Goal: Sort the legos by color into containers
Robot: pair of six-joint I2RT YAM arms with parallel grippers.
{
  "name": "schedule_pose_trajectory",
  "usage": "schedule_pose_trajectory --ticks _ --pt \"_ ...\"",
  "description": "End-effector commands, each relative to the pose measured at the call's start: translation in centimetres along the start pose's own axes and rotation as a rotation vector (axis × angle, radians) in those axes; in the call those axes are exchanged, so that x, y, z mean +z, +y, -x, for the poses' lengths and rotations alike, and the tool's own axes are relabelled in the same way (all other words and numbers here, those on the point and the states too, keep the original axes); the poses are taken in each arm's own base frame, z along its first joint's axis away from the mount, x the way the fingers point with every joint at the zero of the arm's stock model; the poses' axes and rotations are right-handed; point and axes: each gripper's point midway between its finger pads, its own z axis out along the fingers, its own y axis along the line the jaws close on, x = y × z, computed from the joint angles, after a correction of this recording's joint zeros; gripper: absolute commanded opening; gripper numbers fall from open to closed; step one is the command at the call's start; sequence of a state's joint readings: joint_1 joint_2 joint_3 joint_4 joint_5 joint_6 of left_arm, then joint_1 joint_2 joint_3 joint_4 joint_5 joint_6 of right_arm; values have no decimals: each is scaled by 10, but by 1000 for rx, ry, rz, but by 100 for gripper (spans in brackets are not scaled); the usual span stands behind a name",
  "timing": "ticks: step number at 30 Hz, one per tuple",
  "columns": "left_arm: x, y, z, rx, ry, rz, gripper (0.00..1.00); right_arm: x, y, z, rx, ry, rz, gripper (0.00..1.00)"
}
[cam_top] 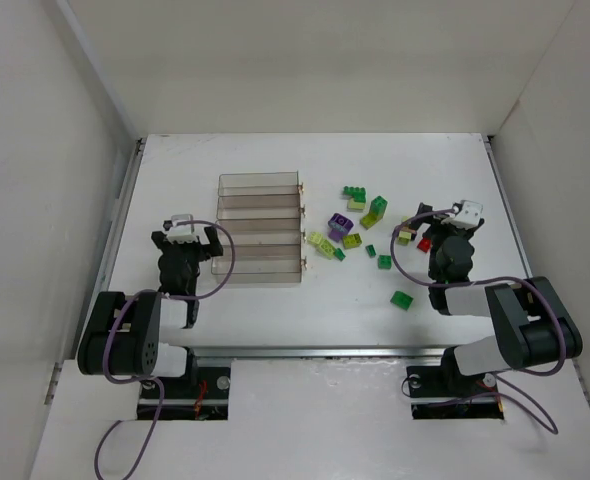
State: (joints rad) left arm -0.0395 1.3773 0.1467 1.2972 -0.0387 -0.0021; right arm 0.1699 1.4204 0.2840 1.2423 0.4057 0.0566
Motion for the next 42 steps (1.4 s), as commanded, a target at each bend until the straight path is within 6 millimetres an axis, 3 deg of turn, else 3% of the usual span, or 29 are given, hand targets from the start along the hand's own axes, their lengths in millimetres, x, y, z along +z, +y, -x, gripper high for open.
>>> schedule_pose_trajectory --ticks 1,5,8,9,10,11,12,13,14,15,16,18,20,21,22,24,25,26,28,29,30,31,32,33,34,35,36,38,42 --pt "6 -5 57 -19 -212 -9 99 1 3 20 40 -70 16 100" --pt "6 -3 57 -20 -212 2 99 1 3 20 40 -70 16 100" --pt "4 -10 75 16 -255 -36 99 1 3 19 39 -68 16 100" --pt "7 -26 78 45 -226 -124 99 1 3 19 39 -68 16 100" --pt "22 -36 81 118 -116 -182 99 1 4 22 43 -77 17 100" --pt "24 -51 101 208 -118 -271 99 8 7 34 51 -95 18 100" --pt "23 -76 110 295 -109 -434 99 8 9 28 21 -25 22 100" --pt "28 -78 123 338 -106 -445 99 13 8 33 8 7 -1 100" --pt "35 -80 155 319 -143 -421 99 33 17 72 19 -20 -9 100" --pt "39 -74 171 305 -167 -373 99 34 14 68 -65 69 -26 100" --pt "44 -65 187 314 -195 -310 99 40 18 85 -108 55 -27 100" --pt "50 -61 217 489 -273 -284 99 43 32 148 -203 -65 -53 100" --pt "54 -68 224 644 -300 -259 99 44 34 193 -406 -137 -83 100" --pt "57 -70 235 708 -321 -233 99 43 41 233 -411 -200 -103 100" --pt "61 -79 232 796 -321 -230 99 49 43 233 -519 -159 -116 100" --pt "68 -72 245 804 -304 -117 99 57 49 240 -577 -105 -113 100" --pt "70 -71 248 796 -292 -74 99 61 53 266 -572 -112 -115 100" --pt "69 -66 248 726 -258 6 99 66 60 236 -613 14 -88 100" --pt "70 -71 245 683 -214 23 99 69 72 238 -566 59 -59 100" --pt "68 -74 241 676 -188 4 99 66 80 205 -573 181 13 100" --pt "65 -81 234 662 -165 -32 99 63 92 187 -579 240 104 100" --pt "64 -90 214 596 -103 -80 99 58 119 168 -558 287 276 100" --pt "60 -93 211 558 -79 -100 99 53 127 153 -534 339 331 100" --pt "58 -102 201 527 -43 -162 99 46 133 115 -496 470 369 100" --pt "56 -107 191 495 2 -198 99 39 145 94 -467 538 441 100" --pt "49 -112 170 453 93 -243 99 35 151 78 -453 598 473 96" --pt "45 -118 159 434 132 -286 99 27 150 38 -460 722 491 94" --pt "32 -135 134 395 212 -406 99 21 158 11 -454 802 526 89" --pt "11 -154 114 325 267 -544 99 24 157 -31 -446 898 481 88"
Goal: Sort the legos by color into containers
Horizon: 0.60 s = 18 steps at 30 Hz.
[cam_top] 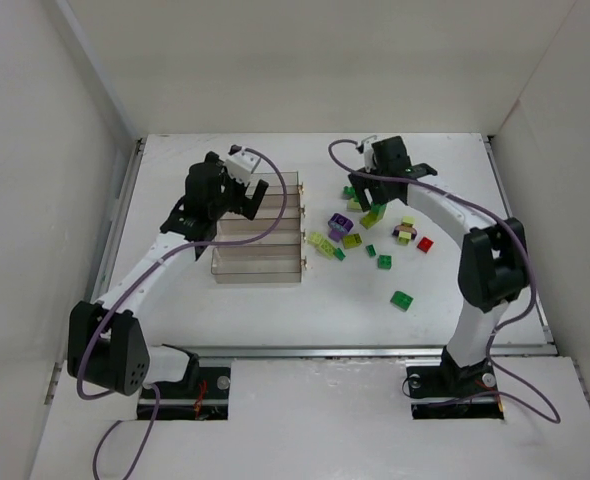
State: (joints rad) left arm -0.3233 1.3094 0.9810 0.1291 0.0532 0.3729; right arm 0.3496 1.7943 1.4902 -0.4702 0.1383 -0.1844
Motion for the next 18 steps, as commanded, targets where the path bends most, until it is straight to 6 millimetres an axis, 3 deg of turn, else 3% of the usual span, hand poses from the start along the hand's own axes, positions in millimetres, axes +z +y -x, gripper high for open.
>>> schedule_pose_trajectory --ticks 1,4,9,18 --pt "-20 -34 6 -94 -18 -169 99 -3 16 -5 65 56 53 88" --pt "-19 -36 -2 -95 -5 -173 99 6 10 -1 62 74 19 88" --pt "-23 -33 5 -83 -32 -165 99 18 11 -4 67 100 12 81" --pt "-22 -32 0 -64 -23 -159 99 31 11 -39 27 199 -12 72"
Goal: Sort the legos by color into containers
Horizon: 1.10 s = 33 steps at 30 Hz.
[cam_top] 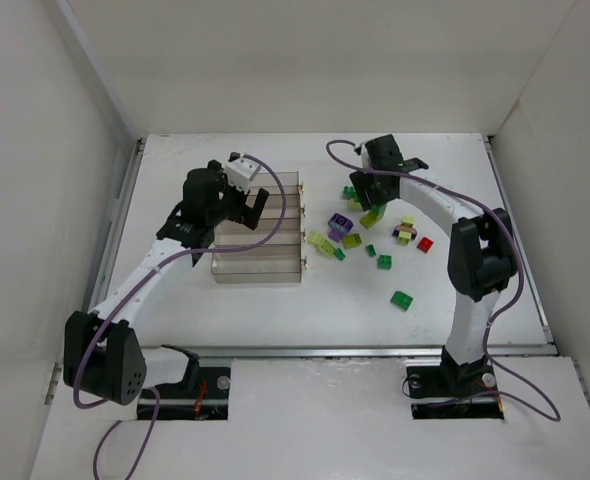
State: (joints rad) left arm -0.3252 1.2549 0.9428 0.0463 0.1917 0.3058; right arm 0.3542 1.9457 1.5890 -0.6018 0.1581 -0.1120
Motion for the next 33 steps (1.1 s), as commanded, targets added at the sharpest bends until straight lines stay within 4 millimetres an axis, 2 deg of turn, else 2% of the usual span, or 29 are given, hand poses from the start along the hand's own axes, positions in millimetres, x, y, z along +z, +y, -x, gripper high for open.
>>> schedule_pose_trajectory --ticks 1,6,9,13,17,22,24,27,33 --pt "-6 -1 12 11 -47 -7 99 1 1 -3 -12 15 -9 70" --pt "-6 -1 12 11 -47 -7 99 0 7 6 0 -19 46 56" --pt "-6 -1 12 11 -47 -7 99 8 4 0 6 5 22 53" --pt "-5 0 14 11 -47 -7 99 11 -4 -6 2 29 -28 60" --pt "-5 0 14 11 -47 -7 99 11 -8 -6 10 31 -33 62" --pt "-3 1 15 20 -47 -7 99 11 -2 -2 10 27 5 60" --pt "-3 1 15 20 -47 -7 99 11 -2 -2 10 27 5 66" --pt "-3 1 15 20 -47 -7 99 1 -2 3 14 4 13 71" --pt "-3 1 15 20 -47 -7 99 -16 0 17 41 -64 42 70"
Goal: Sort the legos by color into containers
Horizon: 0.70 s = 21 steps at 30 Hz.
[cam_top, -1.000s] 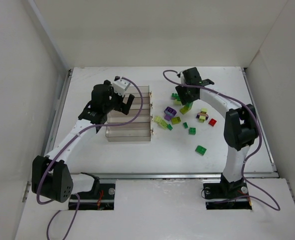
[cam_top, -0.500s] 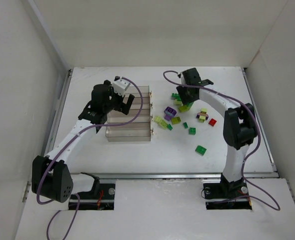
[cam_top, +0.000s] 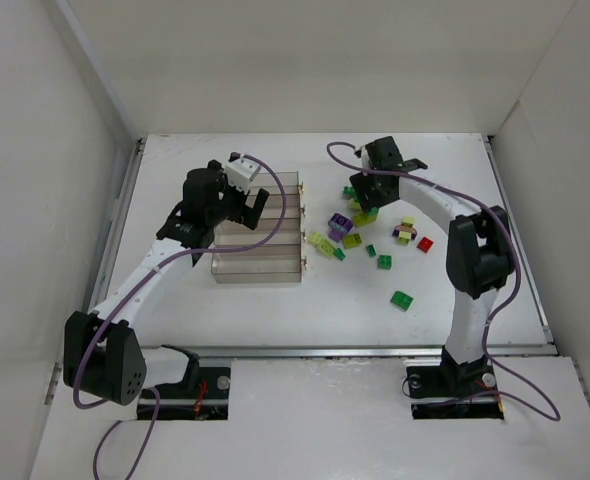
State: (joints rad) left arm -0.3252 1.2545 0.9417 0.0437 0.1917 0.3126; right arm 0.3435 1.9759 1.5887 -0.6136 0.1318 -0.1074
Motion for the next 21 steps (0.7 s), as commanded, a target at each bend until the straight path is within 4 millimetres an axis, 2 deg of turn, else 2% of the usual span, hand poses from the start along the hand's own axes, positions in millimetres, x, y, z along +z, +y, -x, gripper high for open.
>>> schedule_pose_trajectory --ticks 1,5,7,10,13,16,17,20,21 --pt "-3 1 17 14 -51 -6 99 -28 0 28 31 -107 28 70" --pt "0 1 14 22 -42 -8 99 -23 5 25 29 -95 50 66" --pt "0 1 14 22 -42 -8 99 -10 9 20 26 -70 64 65" --pt "0 1 14 22 -42 -8 99 -4 10 21 25 -58 65 61" --pt "0 1 14 22 -42 -8 99 -7 10 26 35 -65 65 56" --pt "0 0 9 20 -33 -10 99 -7 10 26 35 -65 65 42" --pt "0 0 9 20 -33 -10 99 -9 9 30 36 -75 64 31" --pt "0 0 9 20 -33 -10 99 -12 9 33 45 -78 64 14" --pt "0 0 9 20 -33 -10 99 -12 9 30 44 -68 65 2"
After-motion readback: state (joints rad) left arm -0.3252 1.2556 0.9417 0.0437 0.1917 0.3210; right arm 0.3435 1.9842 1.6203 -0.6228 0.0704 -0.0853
